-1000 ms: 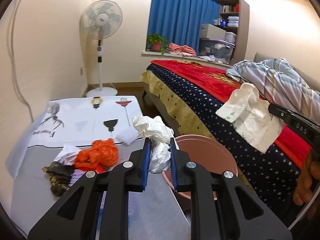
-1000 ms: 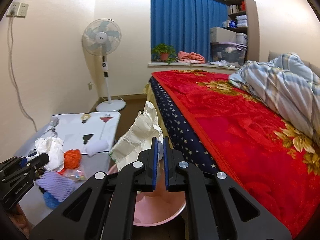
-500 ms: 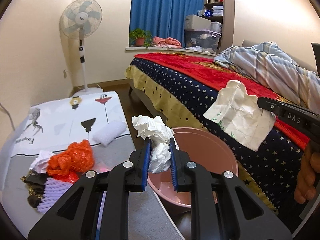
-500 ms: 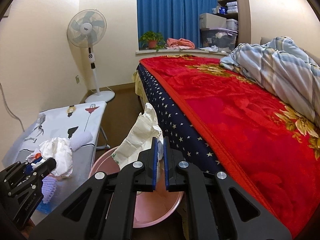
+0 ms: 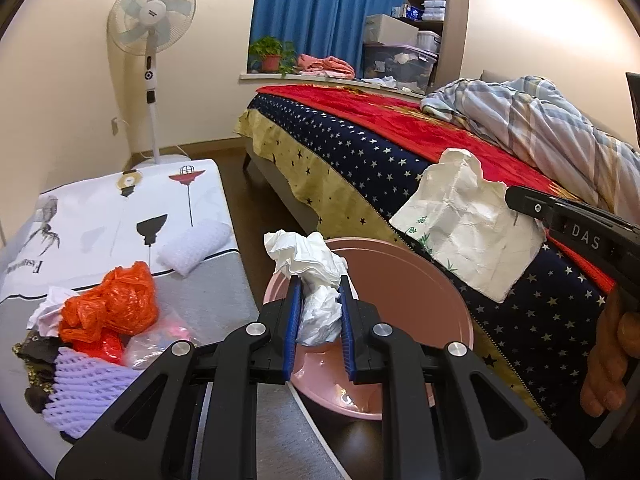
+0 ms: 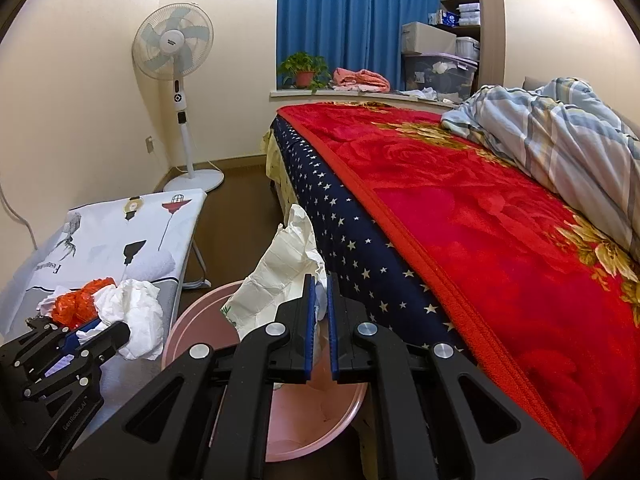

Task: Collect trash
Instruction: 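Carry the paper bag with the right tool while the left tool carries the tissue over the pink bin, then open the right tool while the left tool opens, dropping both items into the bin, then grasp the lavender foam net with the right tool while the left tool grasps the black-and-gold cloth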

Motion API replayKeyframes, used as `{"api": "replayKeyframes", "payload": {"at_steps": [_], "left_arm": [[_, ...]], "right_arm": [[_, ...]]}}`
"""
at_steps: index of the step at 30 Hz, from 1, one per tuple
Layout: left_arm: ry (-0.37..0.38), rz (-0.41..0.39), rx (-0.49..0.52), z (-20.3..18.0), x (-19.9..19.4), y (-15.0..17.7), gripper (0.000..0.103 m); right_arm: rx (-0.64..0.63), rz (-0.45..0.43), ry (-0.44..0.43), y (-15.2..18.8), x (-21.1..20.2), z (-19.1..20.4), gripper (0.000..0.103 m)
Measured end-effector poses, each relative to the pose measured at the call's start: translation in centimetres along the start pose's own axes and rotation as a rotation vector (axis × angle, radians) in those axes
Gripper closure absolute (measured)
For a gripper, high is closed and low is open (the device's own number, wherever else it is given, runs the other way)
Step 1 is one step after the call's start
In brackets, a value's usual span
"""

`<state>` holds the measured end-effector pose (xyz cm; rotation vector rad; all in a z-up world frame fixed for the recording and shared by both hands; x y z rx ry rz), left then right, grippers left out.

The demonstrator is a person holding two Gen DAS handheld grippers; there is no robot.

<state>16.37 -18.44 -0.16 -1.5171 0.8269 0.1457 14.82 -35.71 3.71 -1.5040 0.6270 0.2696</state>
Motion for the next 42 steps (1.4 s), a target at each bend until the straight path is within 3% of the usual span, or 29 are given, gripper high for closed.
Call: {"api": "replayKeyframes", "payload": {"at_steps": [11, 14, 15, 16, 18, 19, 30, 42], "left_arm": [[0.03, 0.01, -0.017, -0.5, 0.7, -0.1, 0.085], [0.048, 0.017, -0.025, -0.6, 0.8, -0.1, 0.081], [0.053, 0.019, -0.029, -0.6, 0.9, -0.1, 0.076], [0.06, 0.025, -0.033, -0.6, 1.0, 0.0, 0.067], [0.051, 0.02, -0.033, -0.6, 0.9, 0.1, 0.063], [0.052, 0.021, -0.033, -0.5, 0.9, 0.1, 0.063], [0.053, 0.005, -0.037, 0.3, -0.5, 0.1, 0.063], [-0.021, -0.046, -0.069, 3.7, -4.4, 0.3, 0.063]], "right_arm": [[0.001, 0.001, 0.012, 0.1, 0.1, 0.0, 0.097], [0.001, -0.003, 0.013, 0.1, 0.1, -0.2, 0.093], [-0.001, -0.006, 0.026, 0.1, 0.1, -0.1, 0.089], [-0.002, -0.007, 0.031, 0.1, 0.0, -0.2, 0.076], [0.002, -0.012, 0.035, 0.2, -0.1, -0.2, 0.058], [0.003, -0.017, 0.039, 0.1, -0.2, -0.2, 0.055], [0.0, -0.03, 0.017, 0.0, -0.6, 0.3, 0.055], [-0.06, -0.076, -0.131, 0.7, -2.6, 4.7, 0.055]]}}
Point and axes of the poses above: each gripper's, at about its wrist camera, not at the fingertips, and x roughly the way its jaws point, z to its left, y to its underside, the point moved 2 cm from there along x, roughly the way its jaws point, and after that the axes turned 3 degrees about -x, right-handed, at the moved point
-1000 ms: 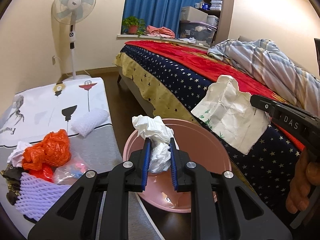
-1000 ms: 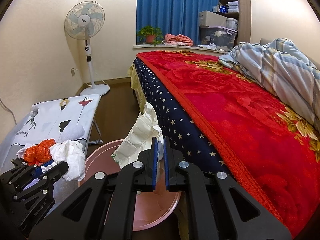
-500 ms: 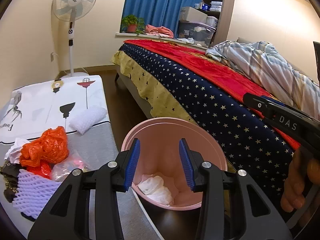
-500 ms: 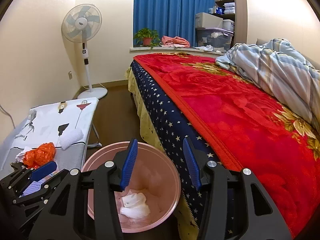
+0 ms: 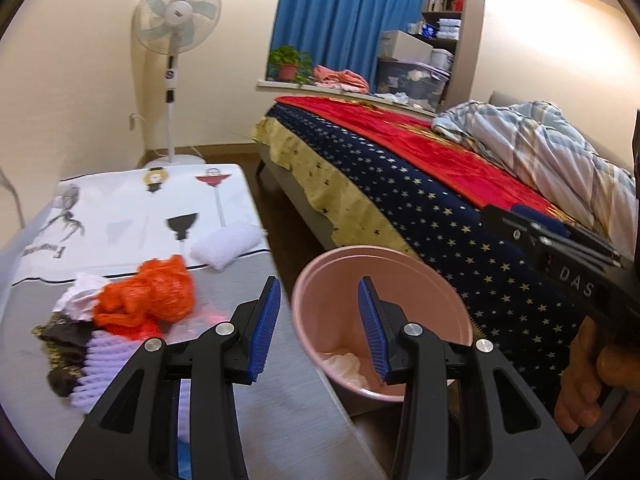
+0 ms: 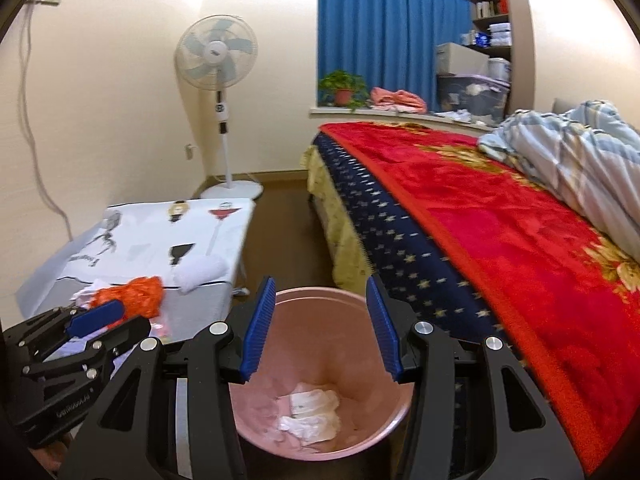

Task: Collect trash
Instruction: 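Grasp the lavender foam net with the right tool while the left tool grasps the black-and-gold cloth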

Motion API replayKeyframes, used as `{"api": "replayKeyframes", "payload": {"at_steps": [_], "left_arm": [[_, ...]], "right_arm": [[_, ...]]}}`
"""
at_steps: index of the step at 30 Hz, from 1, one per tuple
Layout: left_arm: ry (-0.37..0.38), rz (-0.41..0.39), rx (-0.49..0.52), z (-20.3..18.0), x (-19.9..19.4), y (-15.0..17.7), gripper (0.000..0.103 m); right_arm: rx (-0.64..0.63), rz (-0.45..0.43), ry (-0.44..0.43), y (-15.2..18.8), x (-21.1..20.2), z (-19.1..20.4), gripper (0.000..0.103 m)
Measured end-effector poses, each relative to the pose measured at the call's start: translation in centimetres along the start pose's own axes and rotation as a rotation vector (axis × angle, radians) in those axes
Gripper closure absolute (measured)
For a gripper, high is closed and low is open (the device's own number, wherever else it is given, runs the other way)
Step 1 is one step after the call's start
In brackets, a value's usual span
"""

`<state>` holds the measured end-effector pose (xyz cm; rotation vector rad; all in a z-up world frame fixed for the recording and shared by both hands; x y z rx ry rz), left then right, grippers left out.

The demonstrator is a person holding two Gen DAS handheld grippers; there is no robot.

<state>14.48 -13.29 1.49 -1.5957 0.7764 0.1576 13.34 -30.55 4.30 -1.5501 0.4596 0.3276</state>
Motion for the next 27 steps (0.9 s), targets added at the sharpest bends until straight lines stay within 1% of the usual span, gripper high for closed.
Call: {"api": "replayKeyframes", "payload": {"at_steps": [6, 9, 13, 20, 23, 27], "left_arm": [[-0.073, -0.03, -0.041, 3.6, -2.6, 0.3, 0.063], [-0.112, -0.036, -0.067, 5.5, -3.7, 0.6, 0.063], [-0.166, -0.043, -0.109, 8.0, -5.0, 1.3, 0.063], [-0.246, -0.035, -0.184, 11.5, -5.8, 2.6, 0.063], [-0.273, -0.031, -0.203, 12.6, -5.9, 3.1, 0.063], [-0.329, -0.037, -0.224, 14.0, -6.0, 3.6, 0.063]], "right_arm": [[-0.003, -0.003, -0.086, 0.5, -0.1, 2.9, 0.055], [-0.008, -0.012, -0.093, 0.8, 0.0, 4.1, 0.055], [-0.024, -0.013, -0.135, 1.4, 0.3, 5.9, 0.055], [-0.039, 0.032, -0.211, 2.5, 1.5, 8.6, 0.056], [-0.067, 0.051, -0.243, 3.0, 2.1, 10.4, 0.056], [-0.104, 0.068, -0.278, 3.8, 2.7, 12.4, 0.056]]}}
Point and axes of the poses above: each gripper's, at about its wrist camera, not at the fingertips, and x roughly the way its jaws point, z to its left, y to its underside, the point moved 2 cm from there along x, roughly the way its jaws point, and after that the axes turned 3 degrees about -x, right-handed, at the moved point
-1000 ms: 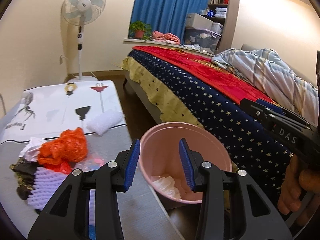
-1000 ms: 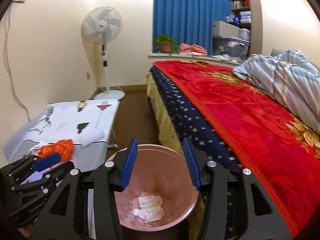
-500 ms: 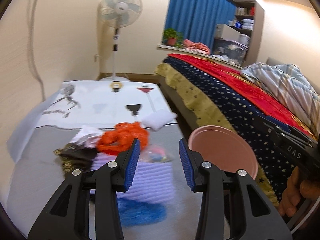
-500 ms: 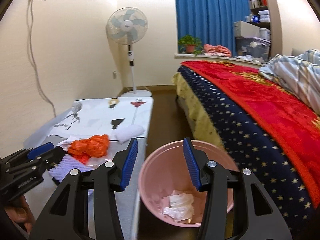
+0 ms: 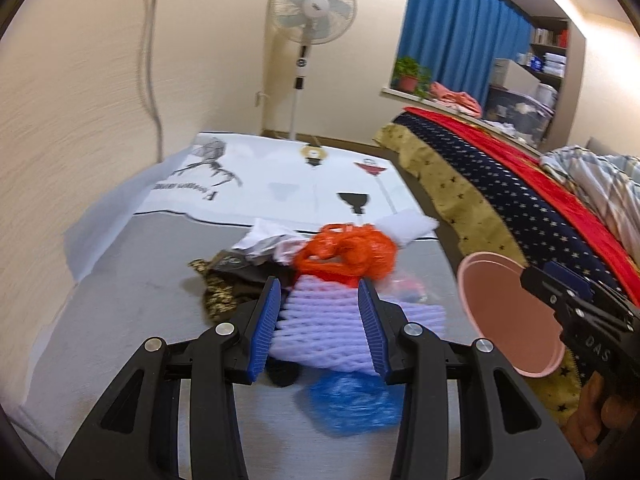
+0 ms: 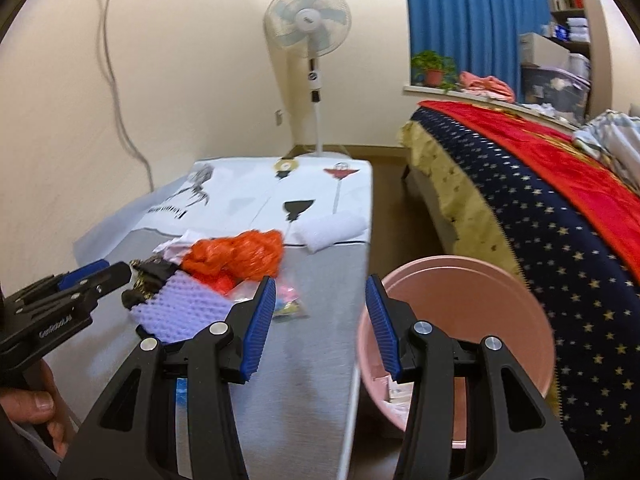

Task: Collect trash
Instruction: 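Grasp the lavender foam net with the right tool while the left tool grasps the black-and-gold cloth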

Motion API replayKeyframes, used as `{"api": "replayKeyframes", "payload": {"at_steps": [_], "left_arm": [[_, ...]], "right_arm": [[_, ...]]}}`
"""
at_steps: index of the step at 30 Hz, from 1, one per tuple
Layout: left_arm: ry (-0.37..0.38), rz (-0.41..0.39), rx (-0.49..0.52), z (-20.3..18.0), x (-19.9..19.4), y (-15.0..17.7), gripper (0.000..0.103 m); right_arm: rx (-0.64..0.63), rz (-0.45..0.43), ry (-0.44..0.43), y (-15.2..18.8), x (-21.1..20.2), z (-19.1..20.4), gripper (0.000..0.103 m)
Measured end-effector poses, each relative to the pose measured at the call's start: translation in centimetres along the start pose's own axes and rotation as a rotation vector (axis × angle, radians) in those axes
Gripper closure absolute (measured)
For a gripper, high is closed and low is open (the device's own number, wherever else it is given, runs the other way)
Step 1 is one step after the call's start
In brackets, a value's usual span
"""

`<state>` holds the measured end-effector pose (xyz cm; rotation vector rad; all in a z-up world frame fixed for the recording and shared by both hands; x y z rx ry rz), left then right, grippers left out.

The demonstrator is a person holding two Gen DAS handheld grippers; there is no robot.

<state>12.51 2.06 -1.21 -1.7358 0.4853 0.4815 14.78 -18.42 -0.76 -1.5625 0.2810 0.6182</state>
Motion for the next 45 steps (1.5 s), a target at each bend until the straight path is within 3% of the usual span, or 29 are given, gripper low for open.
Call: {"api": "replayKeyframes", "payload": {"at_steps": [8, 11, 14, 16, 26, 29, 33, 45], "left_arm": [[-0.091, 0.013, -0.062, 2.8, 1.2, 0.7, 0.063], [-0.115, 0.035, -0.074, 3.4, 2.1, 1.1, 0.063], [-0.125, 0.06, -0.087, 3.9, 3.0, 1.5, 0.062], [-0.135, 0.083, -0.095, 4.2, 3.8, 1.6, 0.055], [-0.147, 0.16, -0.125, 5.1, 6.0, 2.3, 0.057], [-0.134, 0.17, -0.137, 5.2, 6.3, 2.3, 0.072], [-0.127, 0.166, -0.138, 5.2, 6.2, 1.9, 0.085], [-0.133, 0.094, -0.142, 5.1, 3.2, 0.4, 0.09]], "right_arm": [[0.013, 0.081, -0.087, 1.3, 3.2, 1.8, 0.055], [0.039, 0.122, -0.13, 1.8, 4.5, 2.1, 0.046], [0.06, 0.16, -0.162, 2.2, 5.7, 2.5, 0.045], [0.065, 0.188, -0.171, 2.5, 6.3, 2.5, 0.044], [0.087, 0.276, -0.218, 3.6, 8.1, 2.8, 0.045], [0.087, 0.284, -0.236, 3.7, 8.3, 3.0, 0.061], [0.049, 0.275, -0.25, 3.4, 8.0, 3.6, 0.095], [-0.009, 0.068, -0.222, 0.1, 3.2, 3.8, 0.101]]}}
Point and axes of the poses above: each gripper's, at about its wrist camera, not at the fingertips, and x roughly the way its jaws point, z to its left, y to its underside, the point moved 2 cm from there along x, roughly the way its jaws point, and after that the axes turned 3 degrees about -x, right-handed, at the moved point
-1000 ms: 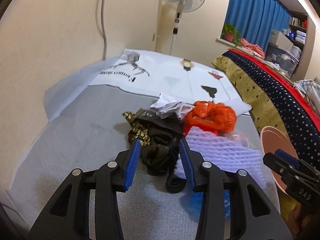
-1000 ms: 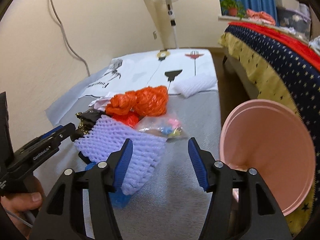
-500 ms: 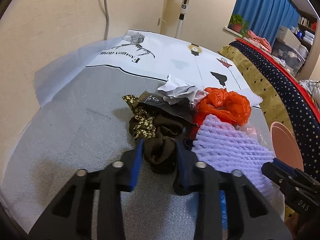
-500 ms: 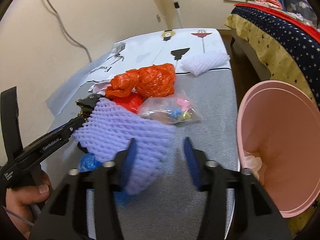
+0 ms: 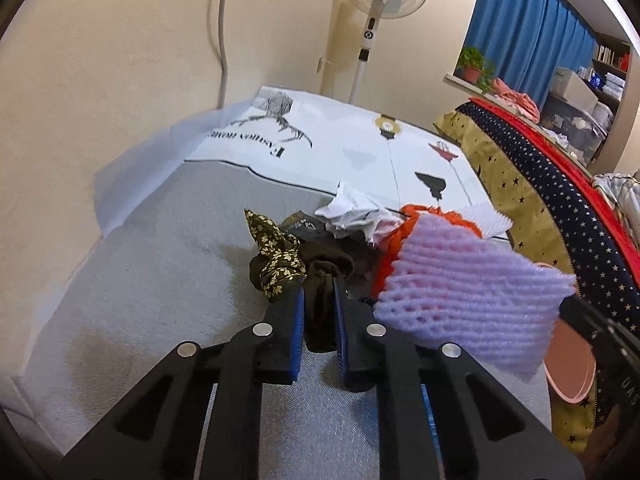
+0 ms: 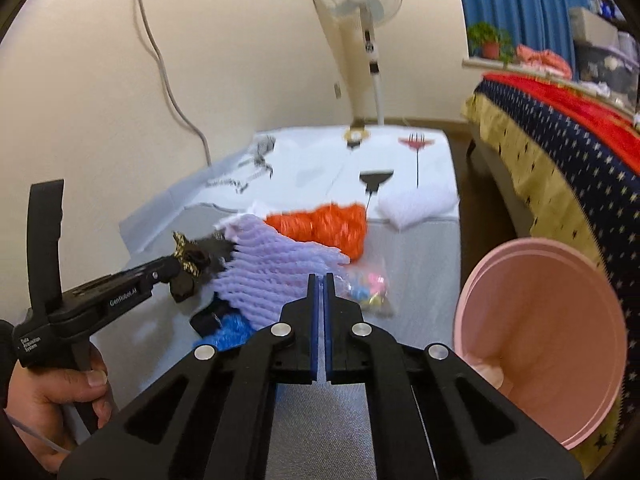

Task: Collect trash
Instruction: 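Carry the foam net with the right tool while the left tool carries the cloth over the bin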

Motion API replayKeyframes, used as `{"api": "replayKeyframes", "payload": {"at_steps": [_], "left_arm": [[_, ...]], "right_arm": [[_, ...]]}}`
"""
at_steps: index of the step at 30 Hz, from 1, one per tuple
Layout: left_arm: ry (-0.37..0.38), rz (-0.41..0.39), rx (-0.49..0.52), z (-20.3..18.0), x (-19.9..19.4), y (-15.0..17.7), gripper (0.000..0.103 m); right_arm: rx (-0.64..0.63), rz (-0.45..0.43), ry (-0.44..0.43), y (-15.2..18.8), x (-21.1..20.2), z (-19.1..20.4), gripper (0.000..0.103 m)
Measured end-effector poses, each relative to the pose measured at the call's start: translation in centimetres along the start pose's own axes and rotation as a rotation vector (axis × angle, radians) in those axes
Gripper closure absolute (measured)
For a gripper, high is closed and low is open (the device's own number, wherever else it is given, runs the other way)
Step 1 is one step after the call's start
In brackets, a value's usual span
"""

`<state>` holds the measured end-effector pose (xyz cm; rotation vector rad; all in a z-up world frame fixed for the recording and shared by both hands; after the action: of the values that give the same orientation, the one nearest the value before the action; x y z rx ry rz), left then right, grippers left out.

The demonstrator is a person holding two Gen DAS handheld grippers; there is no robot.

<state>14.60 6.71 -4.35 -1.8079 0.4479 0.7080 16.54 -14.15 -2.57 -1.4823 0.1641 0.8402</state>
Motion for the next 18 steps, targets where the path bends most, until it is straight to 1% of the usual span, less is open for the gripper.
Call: {"api": "replayKeyframes", "payload": {"at_steps": [7, 18], "left_arm": [[0.023, -0.058, 0.035, -0.9, -2.6, -0.5, 0.09], [0.085, -0.103, 0.086, -2.8, -5.1, -0.1, 0.09]], "right_arm": [[-0.033, -0.078, 0.039, -0.8, -2.8, 0.5, 0.101], [-0.01, -0.145, 0.105, -1.3, -6.5, -0.8, 0.101]]}}
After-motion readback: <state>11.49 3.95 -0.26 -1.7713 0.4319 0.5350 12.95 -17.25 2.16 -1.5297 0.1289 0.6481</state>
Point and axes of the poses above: each gripper's, at about its wrist camera, not at the fingertips, and x roughly the way its jaws point, z to its left, y to its underside, the point moved 2 cm from there along x, roughly the way its jaws point, and after that the axes turned 3 degrees about -x, right-handed, at the moved point
